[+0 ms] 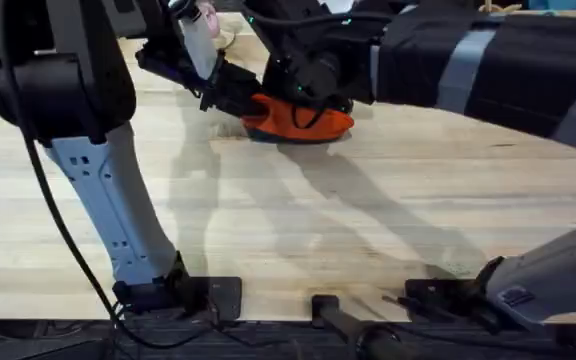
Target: Unzip the bag, pick up the pens from the table one at a time and place them inside, then zip the bag closed.
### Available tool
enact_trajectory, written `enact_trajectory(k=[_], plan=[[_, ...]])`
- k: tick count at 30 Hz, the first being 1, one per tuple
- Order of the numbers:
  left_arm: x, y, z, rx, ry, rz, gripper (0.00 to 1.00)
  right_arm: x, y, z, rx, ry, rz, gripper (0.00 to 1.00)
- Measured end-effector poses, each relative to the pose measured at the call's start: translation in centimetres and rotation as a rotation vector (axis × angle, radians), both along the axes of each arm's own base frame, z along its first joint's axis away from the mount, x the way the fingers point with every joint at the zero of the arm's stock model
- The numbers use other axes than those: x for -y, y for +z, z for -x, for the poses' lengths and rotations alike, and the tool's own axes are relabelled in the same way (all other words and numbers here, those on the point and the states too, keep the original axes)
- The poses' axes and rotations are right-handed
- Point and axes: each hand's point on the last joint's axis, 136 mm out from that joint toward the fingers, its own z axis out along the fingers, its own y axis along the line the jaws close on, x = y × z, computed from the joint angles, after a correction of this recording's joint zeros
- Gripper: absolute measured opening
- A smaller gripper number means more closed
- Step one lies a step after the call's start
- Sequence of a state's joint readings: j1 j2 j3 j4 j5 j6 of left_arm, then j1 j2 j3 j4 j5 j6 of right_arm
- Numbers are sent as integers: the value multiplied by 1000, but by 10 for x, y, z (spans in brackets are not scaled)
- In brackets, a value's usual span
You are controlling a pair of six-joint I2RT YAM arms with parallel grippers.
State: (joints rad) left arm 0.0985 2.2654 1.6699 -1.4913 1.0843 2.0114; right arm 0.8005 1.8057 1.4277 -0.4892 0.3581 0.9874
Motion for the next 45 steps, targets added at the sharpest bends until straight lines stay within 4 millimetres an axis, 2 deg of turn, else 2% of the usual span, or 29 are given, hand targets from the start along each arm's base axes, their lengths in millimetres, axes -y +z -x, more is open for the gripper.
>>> enact_trajectory(k=[4,11,20,31,36,39,42,45], plan=[[1,0,0,1,-4,0,42,15,0,2,-36,-16,15,31],[1,0,-1,4,0,3,43,70,1,-4,-100,-119,74,30],[1,1,-1,3,1,6,43,119,-1,-7,-165,-217,113,30],[9,3,0,5,-9,19,42,156,-8,-6,-241,-292,129,30],[4,1,0,4,-6,6,42,202,-4,-12,-205,-414,248,29],[2,0,-1,5,-2,5,42,215,-2,-15,-185,-457,272,30],[2,0,0,6,-2,4,43,217,-13,-9,-200,-483,276,30],[2,0,0,5,-3,3,43,220,-36,7,-253,-521,275,30]])
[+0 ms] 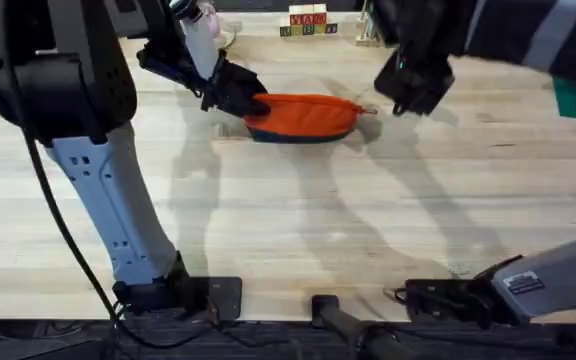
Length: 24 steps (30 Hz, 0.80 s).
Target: Unzip the bag, pick up the pens from the table one at a time and place them inside, then zip the bag closed.
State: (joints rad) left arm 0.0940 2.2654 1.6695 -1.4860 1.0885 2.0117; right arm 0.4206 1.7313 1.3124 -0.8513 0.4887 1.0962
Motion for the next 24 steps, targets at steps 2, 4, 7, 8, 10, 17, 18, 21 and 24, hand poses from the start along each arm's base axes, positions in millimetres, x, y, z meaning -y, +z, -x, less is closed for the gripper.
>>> enact_trajectory(k=[2,4,7,8,10,17,18,21,24], plan=[[0,0,0,0,0,0,43,2,-16,11,-33,-42,-15,30],[0,0,0,0,0,0,43,1,-31,20,-58,-71,-34,30],[0,0,0,0,0,-1,43,-5,-44,26,-68,-85,-64,30],[0,0,0,0,0,0,43,-8,-46,27,-69,-84,-70,30],[0,0,0,1,0,0,43,-20,-46,26,-54,-69,-98,29],[0,0,0,1,0,-1,43,-20,-41,24,-54,-21,-84,30],[0,0,0,1,0,-1,43,-21,-36,23,-48,-3,-84,30],[0,0,0,1,0,0,43,-25,-10,15,0,70,-90,72],[0,0,0,1,0,-1,43,-28,24,8,73,146,-100,193]])
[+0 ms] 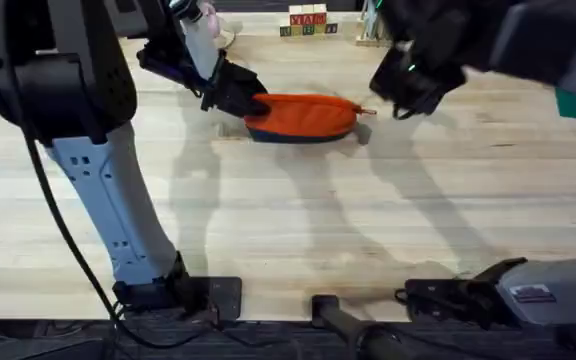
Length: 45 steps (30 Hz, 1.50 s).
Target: Unzip the bag, pick up the pens from the table one at a time and place them inside, then zip the bag closed.
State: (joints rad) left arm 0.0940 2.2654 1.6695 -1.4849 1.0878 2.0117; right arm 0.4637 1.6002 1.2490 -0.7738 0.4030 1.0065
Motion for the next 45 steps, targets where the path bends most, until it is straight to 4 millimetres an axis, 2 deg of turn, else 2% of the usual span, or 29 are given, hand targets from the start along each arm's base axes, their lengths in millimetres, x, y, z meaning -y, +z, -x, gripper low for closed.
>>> enact_trajectory(k=[5,6,7,12,19,20,21,25,26,27,35,39,45], plan=[[0,0,0,0,0,0,43,0,42,0,93,89,-2,896],[0,0,0,0,0,0,43,1,47,1,102,104,2,969],[0,0,0,0,0,0,43,1,51,3,110,120,5,990],[0,0,0,0,0,0,43,-5,61,7,115,214,0,996],[0,0,0,0,0,0,46,-17,60,12,93,298,-35,996],[0,0,0,3,0,0,101,-17,59,12,91,303,-37,996],[0,0,0,0,0,1,233,-18,59,12,90,307,-40,996],[0,1,0,-3,5,4,863,-19,59,12,87,317,-40,998],[-1,1,0,-7,7,4,956,-19,59,12,87,319,-41,997],[-1,1,0,-6,7,4,984,-19,59,12,87,319,-41,997],[-1,2,1,-20,8,7,994,-19,59,12,87,319,-41,997],[-1,11,9,-94,12,16,997,-19,59,12,88,317,-38,997],[-3,31,2,-91,15,14,997,-11,61,10,99,299,1,997]])
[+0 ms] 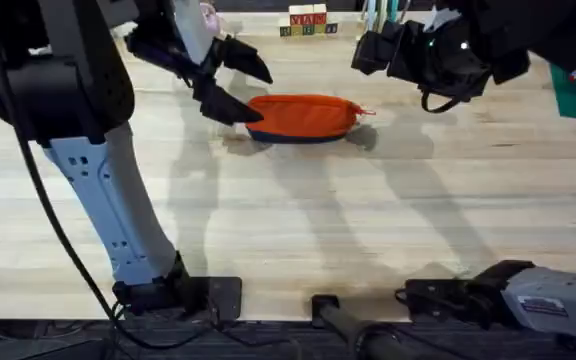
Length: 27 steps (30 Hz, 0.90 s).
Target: Unzip the bag, pick up the pens from the table one at a time and place them inside, then zip the bag closed.
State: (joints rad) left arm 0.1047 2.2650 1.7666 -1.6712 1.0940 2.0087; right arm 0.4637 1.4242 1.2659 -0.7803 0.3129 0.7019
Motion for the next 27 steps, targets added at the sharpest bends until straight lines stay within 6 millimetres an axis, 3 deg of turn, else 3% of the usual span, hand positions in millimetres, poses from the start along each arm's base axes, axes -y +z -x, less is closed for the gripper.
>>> enact_trajectory(k=[5,11,21,27], plan=[[-4,15,-4,30,-5,-54,997,4,1,-1,10,-13,19,997],[-10,51,-8,31,49,-149,997,6,2,-2,15,-20,29,998],[-37,74,-9,-63,192,-454,997,14,8,-9,61,-54,68,997],[-38,104,-5,-69,318,-604,996,16,9,-10,62,-27,100,998]])
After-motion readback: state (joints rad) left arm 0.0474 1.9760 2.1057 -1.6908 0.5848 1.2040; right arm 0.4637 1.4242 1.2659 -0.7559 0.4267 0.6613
